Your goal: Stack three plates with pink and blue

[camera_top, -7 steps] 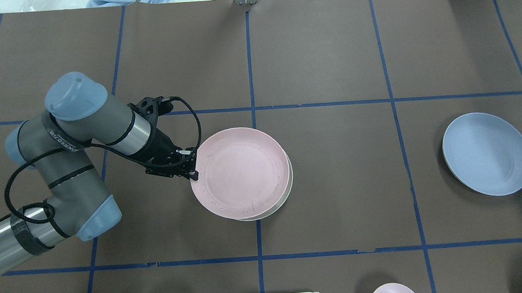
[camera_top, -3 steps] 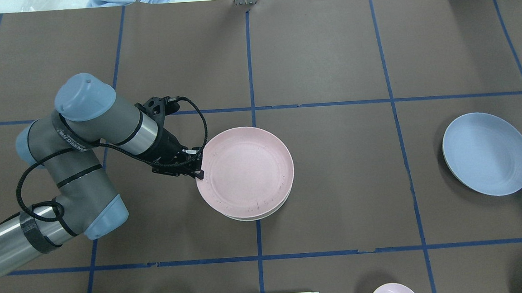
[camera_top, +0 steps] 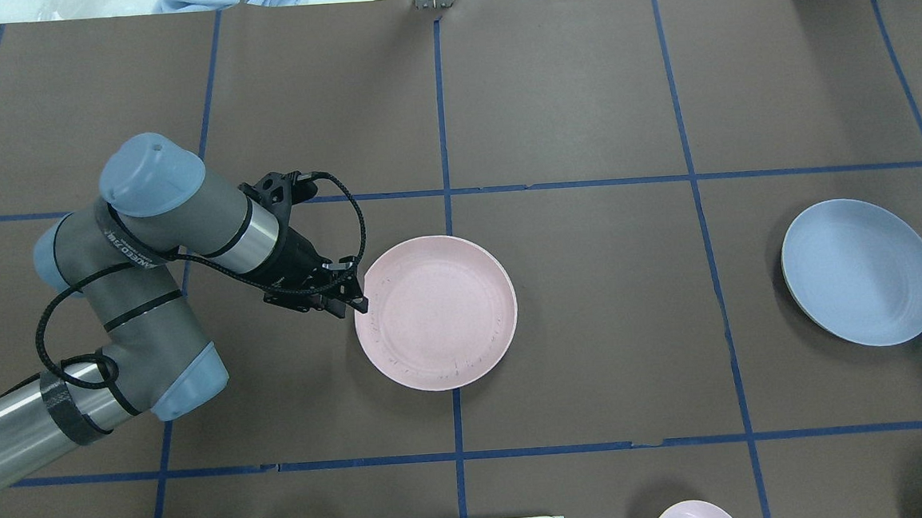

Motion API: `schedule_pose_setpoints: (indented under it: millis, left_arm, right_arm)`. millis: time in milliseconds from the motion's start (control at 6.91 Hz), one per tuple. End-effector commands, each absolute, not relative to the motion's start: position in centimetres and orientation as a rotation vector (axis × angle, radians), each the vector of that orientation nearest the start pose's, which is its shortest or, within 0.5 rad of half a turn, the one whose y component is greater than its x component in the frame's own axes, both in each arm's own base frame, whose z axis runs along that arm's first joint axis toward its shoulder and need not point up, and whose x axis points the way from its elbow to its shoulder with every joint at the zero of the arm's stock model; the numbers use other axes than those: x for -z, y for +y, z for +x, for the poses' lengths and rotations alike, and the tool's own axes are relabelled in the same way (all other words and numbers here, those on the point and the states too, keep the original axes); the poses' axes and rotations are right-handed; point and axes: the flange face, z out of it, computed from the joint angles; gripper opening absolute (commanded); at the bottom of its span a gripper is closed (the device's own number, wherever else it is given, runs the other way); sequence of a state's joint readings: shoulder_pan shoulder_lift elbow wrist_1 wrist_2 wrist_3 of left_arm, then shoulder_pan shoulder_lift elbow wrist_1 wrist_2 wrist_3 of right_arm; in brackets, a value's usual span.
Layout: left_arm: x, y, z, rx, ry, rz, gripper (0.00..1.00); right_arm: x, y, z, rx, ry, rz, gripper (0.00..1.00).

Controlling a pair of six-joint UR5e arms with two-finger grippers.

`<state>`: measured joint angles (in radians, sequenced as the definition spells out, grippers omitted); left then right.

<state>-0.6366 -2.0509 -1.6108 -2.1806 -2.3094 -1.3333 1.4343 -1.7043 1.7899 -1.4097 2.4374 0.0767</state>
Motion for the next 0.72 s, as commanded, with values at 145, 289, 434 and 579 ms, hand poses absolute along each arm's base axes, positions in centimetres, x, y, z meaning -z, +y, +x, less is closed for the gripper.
schedule_pose_setpoints:
  millis: [145, 289, 434, 579]
  left_arm:
    - [-26.6, -43.4, 46.0, -0.078, 1.288, -0.096, 0.77]
    - [-26.0, -45.1, 43.3, -0.043, 1.298, -0.061, 0.77]
    - [-27.6, -46.3, 41.5, -0.007, 1.282, -0.054, 0.76]
    - [-28.0, -46.9, 40.5, 0.009, 1.278, -0.044, 0.75]
  right_arm:
    - [-59.1, -45.0, -1.1, 0.173, -0.880, 0.126, 1.00]
    - [-60.0, -44.7, -1.7, 0.136, -0.876, 0.082, 1.00]
    - [-61.2, -44.5, -2.8, 0.093, -0.878, 0.025, 1.00]
    - [-61.6, -44.6, -3.8, 0.108, -0.881, 0.019, 1.00]
